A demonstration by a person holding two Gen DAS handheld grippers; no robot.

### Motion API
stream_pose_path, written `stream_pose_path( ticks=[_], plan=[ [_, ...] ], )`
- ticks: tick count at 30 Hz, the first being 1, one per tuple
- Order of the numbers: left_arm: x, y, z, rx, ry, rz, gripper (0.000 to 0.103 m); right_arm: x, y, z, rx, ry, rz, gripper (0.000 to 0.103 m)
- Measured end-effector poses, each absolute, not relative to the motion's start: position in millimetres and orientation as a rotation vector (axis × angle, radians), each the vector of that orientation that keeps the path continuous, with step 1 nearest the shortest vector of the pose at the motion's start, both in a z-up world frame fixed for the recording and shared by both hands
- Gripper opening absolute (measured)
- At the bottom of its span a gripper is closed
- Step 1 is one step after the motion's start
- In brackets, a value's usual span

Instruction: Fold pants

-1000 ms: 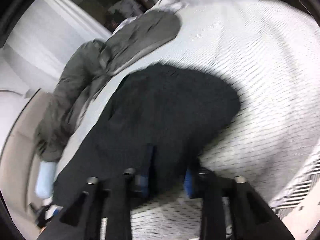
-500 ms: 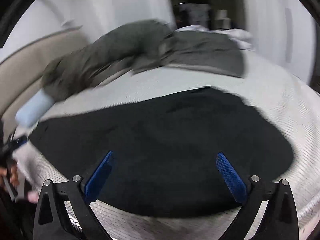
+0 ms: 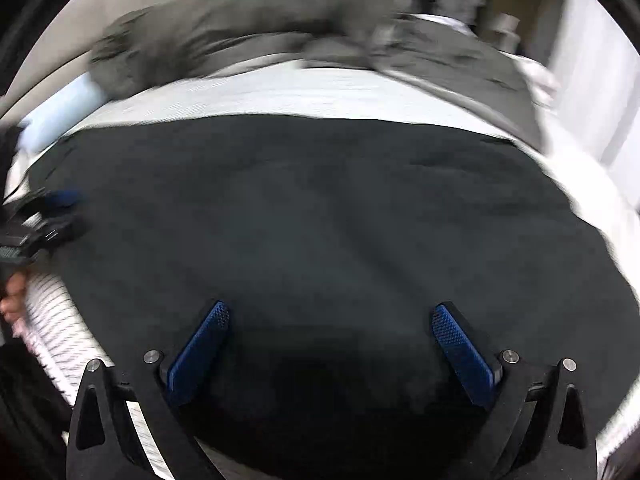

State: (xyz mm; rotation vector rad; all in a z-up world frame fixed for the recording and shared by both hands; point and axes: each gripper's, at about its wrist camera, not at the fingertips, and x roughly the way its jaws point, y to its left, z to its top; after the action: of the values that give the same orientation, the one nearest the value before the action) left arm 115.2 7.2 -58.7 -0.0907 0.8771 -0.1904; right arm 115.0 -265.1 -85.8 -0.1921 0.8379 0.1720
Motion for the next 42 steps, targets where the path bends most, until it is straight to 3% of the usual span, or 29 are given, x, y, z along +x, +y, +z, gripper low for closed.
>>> stream_pose_path(
  ticks=[4, 8, 12, 20, 25, 31, 37, 42],
  plan=[
    [115.1, 16.3, -59.0, -0.107, 0.873, -0.183, 0.101, 126.9, -342.4, -86.3, -0.108, 0.83, -0.203, 0.103],
    [128.6, 30.2, -49.4, -0.159, 0.839, -0.179, 0.101, 121.2, -365.9, -71.9, 0.027, 0.768, -0.18, 0.103],
    [125.6, 20.4, -27.1, -0.172, 0.776, -0.234, 0.101, 120.3, -329.6, -53.3, 0.102, 0.704, 0.029, 0.103],
    [168.6, 1.0, -42.9, -0.202, 0.918, -0.237, 0.101, 163.2, -224.3, -79.0, -0.08, 0.891, 0.331, 0.103],
    [169.0, 16.2, -57.1, -0.186, 0.94, -0.187, 0.101, 164.7, -259.6, -90.2, -0.288, 0.853, 0.001, 0.103],
    [165.6, 29.8, -57.1, -0.207, 0.927, -0.173, 0.101, 165.5, -348.7, -82.2, -0.133, 0.82, -0.233, 0.102],
    [176.3, 33.9, -14.7, -0.252, 0.803, -0.187, 0.101, 159.9, -336.5, -57.6, 0.021, 0.76, -0.095, 0.103],
    [211.6, 26.7, -32.2, -0.181, 0.89, -0.144, 0.1, 150.5, -238.5, -57.4, -0.122, 0.778, 0.135, 0.103]
  ],
)
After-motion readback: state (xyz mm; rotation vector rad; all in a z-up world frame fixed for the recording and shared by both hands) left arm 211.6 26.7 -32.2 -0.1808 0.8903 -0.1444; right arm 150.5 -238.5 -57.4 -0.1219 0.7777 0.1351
